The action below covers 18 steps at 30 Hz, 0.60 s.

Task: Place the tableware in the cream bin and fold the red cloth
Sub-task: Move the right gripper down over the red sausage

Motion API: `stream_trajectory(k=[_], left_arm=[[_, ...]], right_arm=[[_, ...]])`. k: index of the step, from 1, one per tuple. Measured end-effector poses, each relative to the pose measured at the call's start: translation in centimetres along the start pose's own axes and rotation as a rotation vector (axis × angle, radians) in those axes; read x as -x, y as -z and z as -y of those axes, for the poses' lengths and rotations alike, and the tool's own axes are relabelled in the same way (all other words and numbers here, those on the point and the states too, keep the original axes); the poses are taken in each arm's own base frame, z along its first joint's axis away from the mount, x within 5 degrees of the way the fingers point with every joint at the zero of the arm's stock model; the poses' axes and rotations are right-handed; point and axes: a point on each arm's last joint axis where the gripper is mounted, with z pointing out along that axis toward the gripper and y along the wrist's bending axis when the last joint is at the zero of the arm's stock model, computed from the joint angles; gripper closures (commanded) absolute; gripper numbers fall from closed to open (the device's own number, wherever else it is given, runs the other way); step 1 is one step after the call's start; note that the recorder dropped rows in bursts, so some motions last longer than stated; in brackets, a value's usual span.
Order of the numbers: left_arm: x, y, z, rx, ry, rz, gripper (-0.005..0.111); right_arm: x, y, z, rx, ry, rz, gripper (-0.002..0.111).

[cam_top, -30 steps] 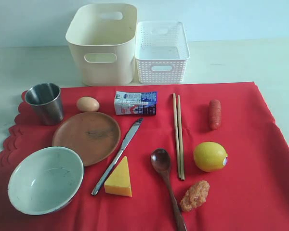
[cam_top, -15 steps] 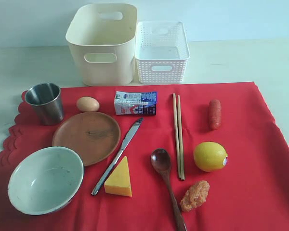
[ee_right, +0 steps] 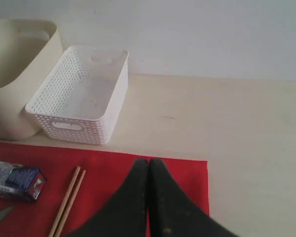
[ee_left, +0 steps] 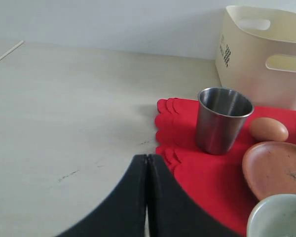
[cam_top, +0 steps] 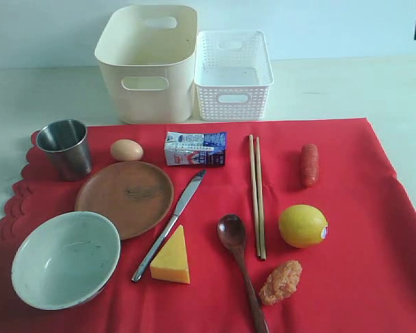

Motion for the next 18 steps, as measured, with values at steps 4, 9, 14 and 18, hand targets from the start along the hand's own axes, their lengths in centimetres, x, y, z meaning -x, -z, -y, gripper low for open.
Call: stream_trajectory(k=[4,9,14,18], left_arm=[[0.0,0.0,0.0,0.000,0.000,0.000,0.107],[0.0,0.0,0.0,0.000,0.000,0.000,0.107],[0.0,0.0,0.0,0.000,0.000,0.000,0.107],[0.0,0.0,0.0,0.000,0.000,0.000,0.107]], right_arm=[[0.6,-1.4,-0.4,0.011,0.019,-0.077,0.108],[0.7,-2.9,-0.4,0.011,0.020,-0.141,0.108],[0.5,-4.4,-0.4,0.009,0.019,-0.192,0.108],[0.3,-5.8,-0.5,0.012,0.016,-0.240,0.108]])
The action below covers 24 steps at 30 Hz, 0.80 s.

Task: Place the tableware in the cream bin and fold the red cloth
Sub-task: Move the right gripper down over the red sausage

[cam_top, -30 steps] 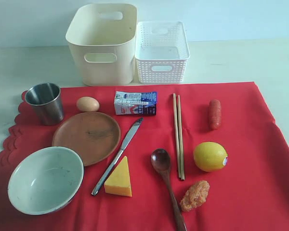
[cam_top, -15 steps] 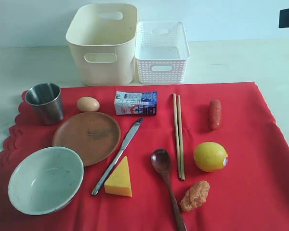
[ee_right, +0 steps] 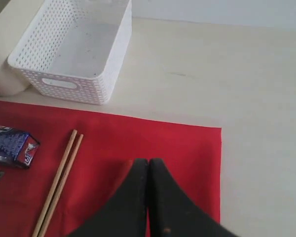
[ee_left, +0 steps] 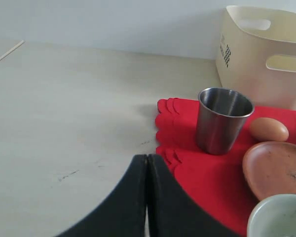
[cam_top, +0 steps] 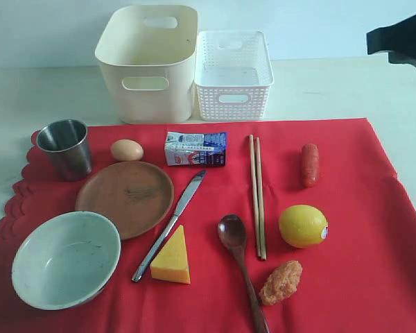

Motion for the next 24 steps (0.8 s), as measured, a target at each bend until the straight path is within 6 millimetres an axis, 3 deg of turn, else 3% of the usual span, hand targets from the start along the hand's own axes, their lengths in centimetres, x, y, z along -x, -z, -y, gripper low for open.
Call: stream_trajectory(k=[4,11,16,24], left_arm=[[0.0,0.0,0.0,0.000,0.000,0.000,0.107],[0.0,0.0,0.0,0.000,0.000,0.000,0.107],[0.0,0.0,0.0,0.000,0.000,0.000,0.107],[0.0,0.0,0.0,0.000,0.000,0.000,0.107]], right_arm=[[0.1,-1.4,-0.4,0.043,0.026,-0.058,0.107],[-0.4,-4.7,-1.5,0.179,0.058,-0.222,0.089],[-1.5,-7.4,-1.5,0.200,0.059,-0.334,0.067],[-2.3,-11.6,-1.4,0.201,0.048,-0.434,0.065]])
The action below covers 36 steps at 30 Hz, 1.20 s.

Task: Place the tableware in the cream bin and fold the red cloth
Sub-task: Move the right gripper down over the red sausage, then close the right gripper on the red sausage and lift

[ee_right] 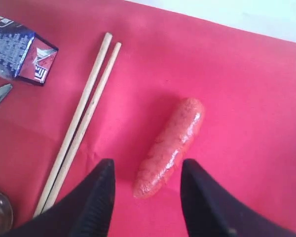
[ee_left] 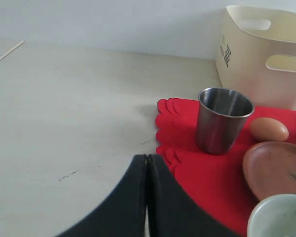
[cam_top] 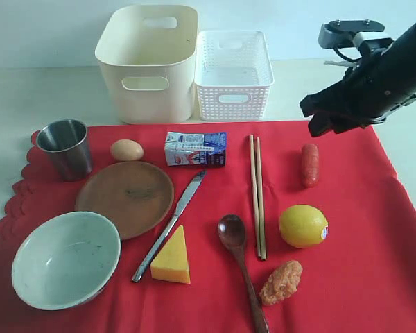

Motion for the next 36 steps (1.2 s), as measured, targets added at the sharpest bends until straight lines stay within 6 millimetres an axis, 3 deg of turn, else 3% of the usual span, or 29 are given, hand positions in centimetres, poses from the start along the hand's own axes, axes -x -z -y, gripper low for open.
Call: stream_trajectory(k=[8,12,30,36], left_arm=[[0.0,0.0,0.0,0.000,0.000,0.000,0.107],[0.0,0.0,0.0,0.000,0.000,0.000,0.107],[0.0,0.0,0.0,0.000,0.000,0.000,0.107],[0.0,0.0,0.0,0.000,0.000,0.000,0.107]], right_arm=[[1.5,-3.8,1.6,-0.074,-0.035,-0.116,0.065],[1.2,-5.5,0.4,-0.082,-0.001,-0.187,0.065],[1.3,-5.6,0.5,-0.120,-0.079,-0.166,0.065],[1.0,-6.9,0.8,-0.124,-0.085,-0.191,0.065]])
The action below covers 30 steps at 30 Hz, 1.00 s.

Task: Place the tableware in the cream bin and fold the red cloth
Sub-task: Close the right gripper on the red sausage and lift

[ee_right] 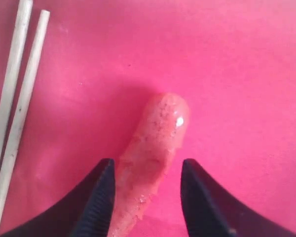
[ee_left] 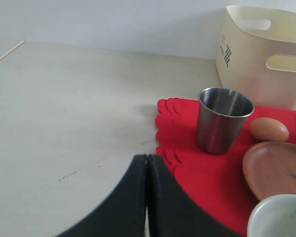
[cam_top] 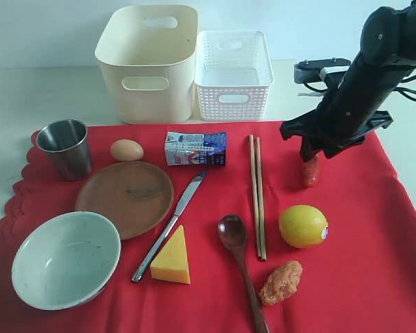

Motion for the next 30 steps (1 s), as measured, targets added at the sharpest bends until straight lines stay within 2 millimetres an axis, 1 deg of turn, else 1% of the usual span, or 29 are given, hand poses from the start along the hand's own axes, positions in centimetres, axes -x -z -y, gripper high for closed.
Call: stream_trajectory(k=[3,6,23,26,30], left_arm=[[0.0,0.0,0.0,0.000,0.000,0.000,0.107],[0.0,0.0,0.0,0.000,0.000,0.000,0.107],[0.0,0.0,0.0,0.000,0.000,0.000,0.107],[0.0,0.0,0.0,0.000,0.000,0.000,0.107],[0.0,0.0,0.0,0.000,0.000,0.000,0.107]], right_arm=[[-0.1,-1.0,0.1,-0.002,-0.002,-0.020,0.065],[0.0,-1.4,0.1,-0.003,-0.005,-0.014,0.065],[0.1,-1.5,0.2,-0.004,-0.008,-0.003,0.066],[0.1,-1.5,0.2,-0.004,-0.008,-0.003,0.070],[0.0,-1.8,0.2,-0.005,-0.009,-0.016,0.082]])
